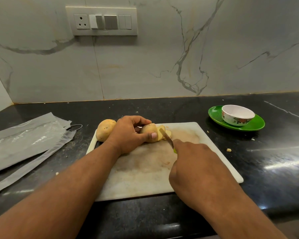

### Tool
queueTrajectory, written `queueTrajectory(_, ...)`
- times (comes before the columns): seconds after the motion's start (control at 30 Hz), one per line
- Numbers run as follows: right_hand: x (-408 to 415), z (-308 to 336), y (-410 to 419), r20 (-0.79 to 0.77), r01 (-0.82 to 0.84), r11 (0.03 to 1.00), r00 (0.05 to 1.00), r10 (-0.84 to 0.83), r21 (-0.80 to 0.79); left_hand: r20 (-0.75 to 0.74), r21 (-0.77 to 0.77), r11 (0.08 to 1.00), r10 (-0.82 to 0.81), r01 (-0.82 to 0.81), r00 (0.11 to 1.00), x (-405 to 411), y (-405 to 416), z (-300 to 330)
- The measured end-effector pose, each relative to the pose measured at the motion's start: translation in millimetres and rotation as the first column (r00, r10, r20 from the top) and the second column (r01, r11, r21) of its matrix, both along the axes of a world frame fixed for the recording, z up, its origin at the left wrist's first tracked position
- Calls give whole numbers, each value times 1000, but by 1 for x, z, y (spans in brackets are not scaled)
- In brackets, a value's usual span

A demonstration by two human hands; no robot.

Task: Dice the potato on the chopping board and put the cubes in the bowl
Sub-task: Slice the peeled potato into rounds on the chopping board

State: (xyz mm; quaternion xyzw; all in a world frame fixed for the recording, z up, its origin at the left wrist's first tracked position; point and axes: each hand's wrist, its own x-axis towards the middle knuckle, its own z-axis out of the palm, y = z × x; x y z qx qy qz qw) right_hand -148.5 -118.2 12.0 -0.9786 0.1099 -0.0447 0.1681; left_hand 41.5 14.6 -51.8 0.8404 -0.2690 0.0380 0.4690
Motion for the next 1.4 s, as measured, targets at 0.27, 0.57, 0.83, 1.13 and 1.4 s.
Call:
queueTrajectory(0.27,21,6,11,99,2,999,995,2,-39,-1,-22,999,23,-23,1000,0,2,0)
queueTrajectory(0.57,29,11,14,30,-38,999,999,39,-40,-5,-15,1000,0,0,1000,4,2,-1)
queueTrajectory(0.83,28,6,16,8,-7,1000,1000,7,-17,-22,-32,999,-21,20,1000,3,2,0)
queueTrajectory(1.13,46,-3,16,22,-7,998,1000,9,-68,-42,-14,999,-41,40,998,4,2,1)
queueTrajectory(1.4,22,-7,16,-49,-36,998,998,34,-44,-45,-27,999,-47,46,998,3,3,1)
